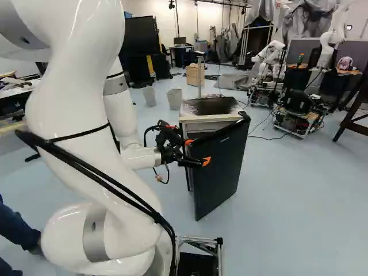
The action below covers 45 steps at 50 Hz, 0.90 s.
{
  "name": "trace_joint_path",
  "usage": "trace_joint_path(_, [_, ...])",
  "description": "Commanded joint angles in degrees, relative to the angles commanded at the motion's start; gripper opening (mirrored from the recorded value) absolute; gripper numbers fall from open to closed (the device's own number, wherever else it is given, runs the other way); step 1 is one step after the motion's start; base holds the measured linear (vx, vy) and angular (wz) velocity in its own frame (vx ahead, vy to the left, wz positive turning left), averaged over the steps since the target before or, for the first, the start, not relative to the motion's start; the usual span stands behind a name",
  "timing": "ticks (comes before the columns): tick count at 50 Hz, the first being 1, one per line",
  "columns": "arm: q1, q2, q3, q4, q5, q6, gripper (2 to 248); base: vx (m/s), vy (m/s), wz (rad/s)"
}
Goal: Grab a drink from the fridge
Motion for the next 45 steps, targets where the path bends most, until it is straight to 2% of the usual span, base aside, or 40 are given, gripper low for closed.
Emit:
trace_joint_path(24, [-2.1,1.3,1.9,2.9,0.0,0.0,247,0.000,0.000,0.000])
trace_joint_path(45, [-4.9,1.9,2.8,5.4,0.0,0.0,247,0.000,0.000,0.000])
